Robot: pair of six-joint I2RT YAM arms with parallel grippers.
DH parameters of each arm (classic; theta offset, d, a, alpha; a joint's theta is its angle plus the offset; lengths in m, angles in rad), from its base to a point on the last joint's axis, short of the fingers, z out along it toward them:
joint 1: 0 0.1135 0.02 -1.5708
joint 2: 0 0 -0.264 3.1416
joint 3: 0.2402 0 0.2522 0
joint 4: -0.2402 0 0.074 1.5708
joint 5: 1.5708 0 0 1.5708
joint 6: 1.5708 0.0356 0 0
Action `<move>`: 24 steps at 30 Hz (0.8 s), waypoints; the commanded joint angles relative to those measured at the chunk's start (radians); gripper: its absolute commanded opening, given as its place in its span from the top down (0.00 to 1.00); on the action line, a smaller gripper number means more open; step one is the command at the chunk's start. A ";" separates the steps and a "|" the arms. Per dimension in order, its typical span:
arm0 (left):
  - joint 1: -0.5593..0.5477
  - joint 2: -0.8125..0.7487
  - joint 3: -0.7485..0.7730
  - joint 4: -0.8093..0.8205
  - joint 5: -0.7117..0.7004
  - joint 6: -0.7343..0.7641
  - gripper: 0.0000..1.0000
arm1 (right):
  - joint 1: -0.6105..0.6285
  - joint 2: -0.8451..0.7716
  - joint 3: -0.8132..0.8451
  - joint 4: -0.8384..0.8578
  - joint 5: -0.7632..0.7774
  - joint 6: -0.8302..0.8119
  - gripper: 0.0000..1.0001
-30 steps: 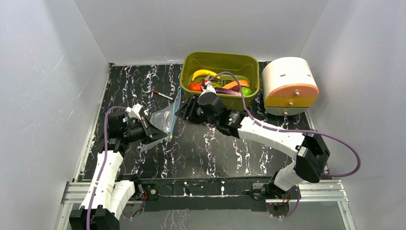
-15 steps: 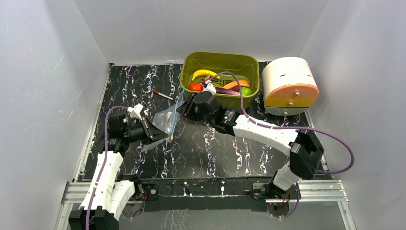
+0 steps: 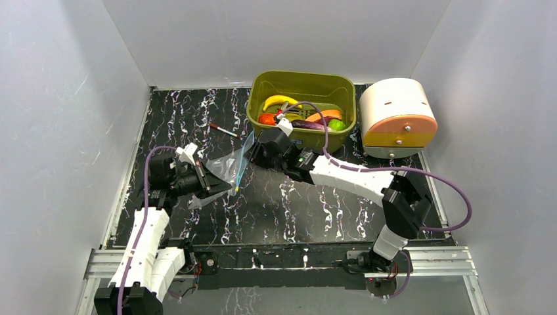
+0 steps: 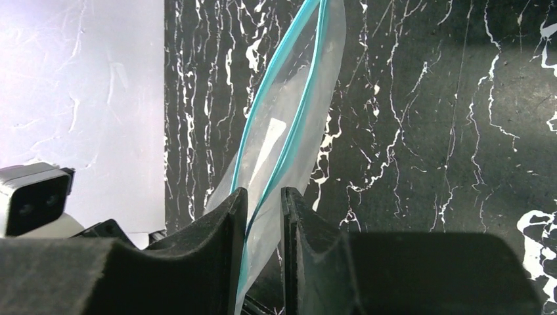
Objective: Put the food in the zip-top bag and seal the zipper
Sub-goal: Open the zipper of the food storage bag.
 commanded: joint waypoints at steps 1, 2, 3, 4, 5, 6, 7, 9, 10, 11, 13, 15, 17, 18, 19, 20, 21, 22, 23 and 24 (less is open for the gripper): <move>-0.004 -0.018 -0.003 0.010 0.047 -0.003 1.00 | 0.002 0.019 0.046 0.020 0.015 0.018 0.81; -0.005 -0.017 -0.003 0.010 0.047 -0.003 1.00 | 0.002 0.018 0.040 0.030 0.012 0.017 0.85; -0.004 -0.015 -0.001 0.008 0.047 -0.004 1.00 | 0.002 0.017 0.033 0.040 0.006 0.013 0.92; -0.004 -0.012 0.002 0.005 0.048 -0.002 1.00 | 0.002 0.012 0.027 0.052 0.000 0.004 1.00; -0.005 -0.008 0.010 -0.003 0.048 0.002 1.00 | 0.002 0.007 0.020 0.065 -0.007 -0.009 1.00; -0.005 -0.004 0.020 -0.014 0.045 0.008 1.00 | 0.001 -0.002 0.006 0.082 -0.018 -0.025 1.00; -0.004 0.002 0.032 -0.026 0.036 0.014 0.95 | 0.002 -0.015 -0.008 0.111 -0.031 -0.045 1.00; -0.004 0.011 0.063 -0.060 0.012 0.035 0.75 | 0.001 -0.037 -0.029 0.136 -0.053 -0.085 1.00; -0.004 0.016 0.081 -0.073 0.002 0.042 0.64 | 0.002 -0.047 -0.036 0.141 -0.059 -0.107 1.00; -0.004 0.022 0.098 -0.080 -0.005 0.045 0.48 | 0.002 -0.057 -0.045 0.147 -0.074 -0.125 1.00; -0.004 0.033 0.128 -0.082 -0.008 0.044 0.34 | 0.003 -0.076 -0.066 0.165 -0.104 -0.151 1.00; -0.005 0.048 0.157 -0.075 -0.006 0.042 0.25 | 0.004 -0.093 -0.084 0.175 -0.123 -0.164 1.00; -0.006 0.067 0.174 -0.056 -0.012 0.035 0.18 | 0.005 -0.104 -0.098 0.192 -0.148 -0.176 1.00; -0.009 0.076 0.179 -0.041 -0.019 0.031 0.16 | 0.006 -0.110 -0.105 0.204 -0.165 -0.179 1.00; -0.012 0.087 0.182 -0.026 -0.024 0.025 0.16 | 0.008 -0.116 -0.111 0.220 -0.183 -0.183 1.00; -0.016 0.101 0.188 -0.013 -0.032 0.022 0.16 | 0.010 -0.119 -0.115 0.238 -0.204 -0.188 1.00; -0.020 0.116 0.197 -0.007 -0.043 0.022 0.17 | 0.013 -0.120 -0.116 0.252 -0.221 -0.193 1.00; -0.026 0.134 0.214 -0.013 -0.054 0.028 0.18 | 0.015 -0.120 -0.112 0.257 -0.231 -0.193 1.00; -0.034 0.152 0.235 -0.027 -0.068 0.038 0.19 | 0.019 -0.118 -0.108 0.256 -0.234 -0.218 1.00; -0.041 0.164 0.261 -0.050 -0.088 0.057 0.20 | 0.022 -0.119 -0.103 0.250 -0.231 -0.231 1.00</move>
